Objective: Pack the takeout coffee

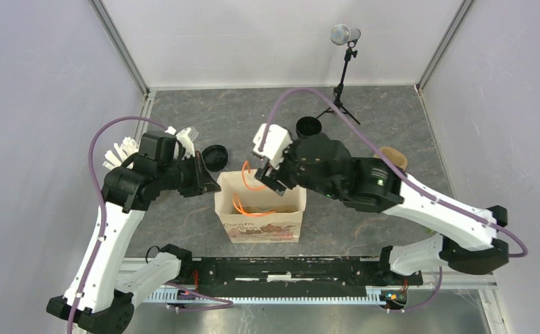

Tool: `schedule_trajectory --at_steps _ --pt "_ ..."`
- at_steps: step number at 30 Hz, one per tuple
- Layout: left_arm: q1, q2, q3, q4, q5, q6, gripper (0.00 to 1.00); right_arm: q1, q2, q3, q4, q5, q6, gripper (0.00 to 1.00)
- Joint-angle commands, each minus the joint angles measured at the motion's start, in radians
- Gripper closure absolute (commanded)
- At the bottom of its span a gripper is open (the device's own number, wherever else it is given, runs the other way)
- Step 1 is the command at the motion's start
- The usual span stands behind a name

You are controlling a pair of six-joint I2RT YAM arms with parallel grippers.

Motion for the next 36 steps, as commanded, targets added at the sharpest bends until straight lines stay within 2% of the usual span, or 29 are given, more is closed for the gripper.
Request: schedule_trajectory --at_steps 1,4,8,9,12,16,19,22,27,33,36 --pt "0.000 0.000 0.041 0.028 -0.039 0.065 0.86 0.004 -0.058 -0.056 0.140 0.171 -0.006 0.30" --pt "0.000 0.007 0.047 0.090 -0.028 0.012 0.84 0.004 -0.066 -0.098 0.127 0.176 -0.084 0.27" --pt "0.000 0.051 0.120 0.144 -0.039 -0.047 0.65 -0.002 -0.075 -0.120 0.085 0.200 -0.101 0.23" --pt "0.001 0.068 0.151 0.126 -0.067 -0.047 0.63 -0.005 -0.073 -0.117 0.072 0.217 -0.076 0.22" --pt "0.001 0.085 0.208 0.045 -0.113 -0.016 0.45 -0.024 -0.067 -0.097 0.028 0.241 0.042 0.23" --pt "0.000 0.082 0.238 -0.056 -0.114 0.038 0.38 -0.052 -0.066 -0.089 -0.035 0.277 0.245 0.25" --pt "0.001 0.079 0.216 -0.107 -0.065 0.065 0.37 -0.078 -0.074 -0.093 -0.075 0.330 0.423 0.29" --pt "0.000 0.054 0.163 -0.101 -0.029 0.062 0.37 -0.097 -0.083 -0.099 -0.053 0.295 0.456 0.29" --pt "0.000 0.036 0.103 -0.063 0.001 0.001 0.37 -0.134 -0.034 -0.011 -0.279 0.365 0.593 0.29" --pt "-0.001 0.037 0.018 -0.026 0.007 -0.090 0.41 -0.148 -0.132 -0.134 -0.254 0.310 0.588 0.33" --pt "-0.001 0.038 -0.020 0.011 0.020 -0.078 0.51 -0.154 -0.175 -0.215 -0.235 0.264 0.642 0.37"
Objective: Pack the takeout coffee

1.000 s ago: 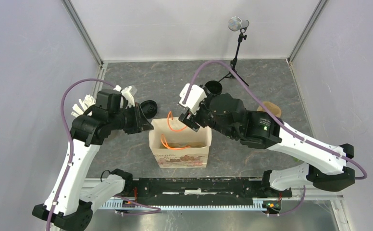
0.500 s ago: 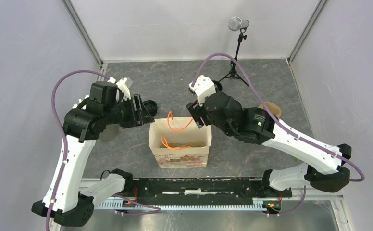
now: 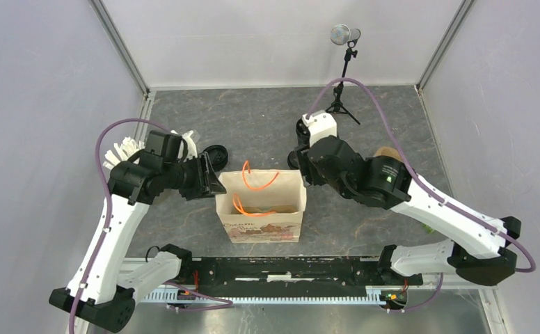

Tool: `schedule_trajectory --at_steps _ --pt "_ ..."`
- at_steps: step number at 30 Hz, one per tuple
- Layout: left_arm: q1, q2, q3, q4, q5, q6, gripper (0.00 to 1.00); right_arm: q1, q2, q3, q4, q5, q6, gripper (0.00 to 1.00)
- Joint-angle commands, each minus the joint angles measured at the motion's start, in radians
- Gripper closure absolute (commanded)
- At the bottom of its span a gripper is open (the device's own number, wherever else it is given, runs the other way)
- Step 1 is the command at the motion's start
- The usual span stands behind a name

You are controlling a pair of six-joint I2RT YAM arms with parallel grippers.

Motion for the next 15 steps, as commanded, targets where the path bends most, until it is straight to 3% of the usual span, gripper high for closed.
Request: schedule_trajectory --at_steps 1,5,8,12,13,15 --pt "-0.001 0.004 -0.039 0.082 0.046 -0.014 0.56 -0.009 -0.083 -0.096 0.022 -0.061 0.110 0.38" --pt "0.000 0.073 0.027 0.090 0.067 0.074 0.82 -0.009 -0.109 -0.176 0.175 -0.144 0.144 0.43" --pt "-0.002 0.116 0.143 0.072 0.081 0.114 0.97 -0.009 -0.048 -0.070 0.151 -0.086 0.109 0.44" --pt "-0.014 0.114 0.135 0.082 0.051 0.096 0.97 -0.018 0.024 0.079 0.096 -0.038 0.010 0.41" --pt "-0.015 0.109 0.115 0.084 0.039 0.096 0.90 -0.018 0.018 0.070 0.112 -0.045 -0.018 0.41" --pt "-0.015 0.098 0.113 0.069 -0.019 0.091 0.67 -0.022 -0.015 0.018 0.173 -0.069 -0.066 0.40"
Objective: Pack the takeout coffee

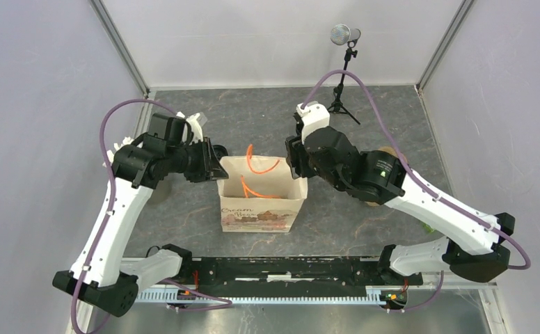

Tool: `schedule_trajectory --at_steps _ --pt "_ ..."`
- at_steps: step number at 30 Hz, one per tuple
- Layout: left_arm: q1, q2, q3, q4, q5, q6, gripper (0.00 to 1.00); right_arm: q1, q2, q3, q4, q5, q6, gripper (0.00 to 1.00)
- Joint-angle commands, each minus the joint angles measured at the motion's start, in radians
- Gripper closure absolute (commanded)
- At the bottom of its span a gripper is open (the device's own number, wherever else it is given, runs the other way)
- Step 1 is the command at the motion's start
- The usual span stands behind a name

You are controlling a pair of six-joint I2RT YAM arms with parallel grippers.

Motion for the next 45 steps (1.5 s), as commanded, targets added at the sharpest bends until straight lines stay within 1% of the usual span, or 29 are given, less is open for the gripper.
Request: schedule_trajectory --at_steps 1,3,4,6,8,11,13,16,18,22,23,27,30,33,36,40,43,45 --pt "-0.004 -0.025 0.029 -0.017 -0.079 0.024 0.61 -0.013 -0.057 -0.014 0.095 -0.006 -0.113 0.40" --pt "-0.004 -0.023 0.091 -0.046 -0.095 0.004 0.46 -0.025 -0.091 -0.030 0.126 -0.027 -0.112 0.39" --pt "-0.004 -0.022 0.113 -0.059 -0.103 -0.004 0.43 -0.028 -0.103 -0.053 0.144 -0.035 -0.124 0.39" --pt "-0.004 -0.014 0.163 -0.093 -0.123 -0.020 0.42 -0.042 -0.120 -0.094 0.144 -0.030 -0.119 0.38" --pt "-0.004 0.000 0.210 -0.125 -0.135 -0.031 0.42 -0.058 -0.127 -0.121 0.125 -0.041 -0.076 0.38" --pt "-0.003 0.022 0.286 -0.144 -0.182 -0.026 0.42 -0.059 -0.165 -0.194 0.155 -0.069 -0.050 0.38" --pt "-0.004 0.052 0.356 -0.159 -0.228 -0.001 0.42 -0.060 -0.200 -0.243 0.179 -0.062 -0.039 0.38" --pt "-0.004 0.127 0.463 -0.182 -0.248 0.047 0.42 -0.061 -0.248 -0.311 0.213 -0.039 -0.052 0.38" --pt "-0.004 0.186 0.550 -0.189 -0.259 0.075 0.42 -0.068 -0.261 -0.333 0.203 -0.023 -0.052 0.37" --pt "-0.014 0.310 0.730 -0.188 -0.273 0.113 0.39 -0.076 -0.270 -0.355 0.150 0.007 -0.036 0.21" --pt "-0.022 0.344 0.755 -0.180 -0.280 0.117 0.37 -0.075 -0.276 -0.362 0.141 0.018 -0.032 0.18" --pt "-0.119 0.466 0.843 -0.131 -0.314 0.136 0.31 -0.077 -0.311 -0.369 0.095 0.050 -0.029 0.02" --pt "-0.214 0.560 0.891 -0.111 -0.361 0.150 0.26 -0.077 -0.355 -0.346 0.044 0.100 -0.012 0.02" --pt "-0.291 0.643 0.916 -0.062 -0.362 0.150 0.24 -0.076 -0.419 -0.337 0.025 0.134 -0.011 0.02" --pt "-0.359 0.719 0.928 -0.011 -0.399 0.161 0.21 -0.076 -0.484 -0.346 -0.004 0.169 0.009 0.02" --pt "-0.412 0.815 0.934 0.062 -0.370 0.196 0.21 -0.076 -0.547 -0.371 -0.069 0.182 0.044 0.02" --pt "-0.436 0.869 0.931 0.114 -0.338 0.229 0.20 -0.077 -0.602 -0.393 -0.077 0.188 0.073 0.02" --pt "-0.451 0.897 0.941 0.132 -0.344 0.245 0.18 -0.076 -0.629 -0.405 -0.079 0.192 0.080 0.02"
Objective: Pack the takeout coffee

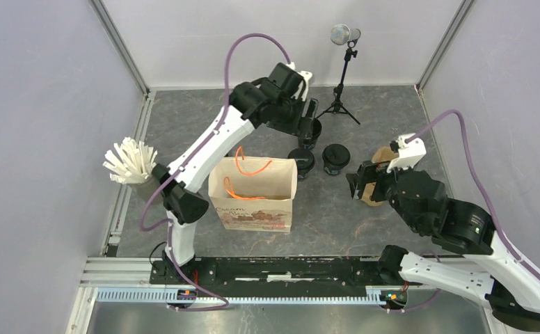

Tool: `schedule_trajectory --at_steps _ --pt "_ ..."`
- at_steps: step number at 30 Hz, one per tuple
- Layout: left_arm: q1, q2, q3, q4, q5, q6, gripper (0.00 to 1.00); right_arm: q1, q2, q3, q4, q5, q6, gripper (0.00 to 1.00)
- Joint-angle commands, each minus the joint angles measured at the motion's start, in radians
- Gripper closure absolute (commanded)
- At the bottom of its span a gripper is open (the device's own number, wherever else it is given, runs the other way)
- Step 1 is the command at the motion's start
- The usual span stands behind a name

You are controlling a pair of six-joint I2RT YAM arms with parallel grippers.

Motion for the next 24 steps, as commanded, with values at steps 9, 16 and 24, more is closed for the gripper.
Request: schedule_trajectory --at_steps 9,16,24 --pt "-0.082 0.131 0.014 0.145 0.014 0.223 0.17 -0.004 -0.092 -0.034 -0.077 0.053 0.077 0.02" --pt "-0.083 0.187 -0.040 0.114 -0.025 0.285 0.13 -0.005 -0.094 -0.010 -0.098 0.049 0.089 0.02" --pt "-0.083 0.257 -0.077 0.116 -0.093 0.399 0.07 -0.004 -0.071 0.003 -0.110 0.043 0.089 0.02"
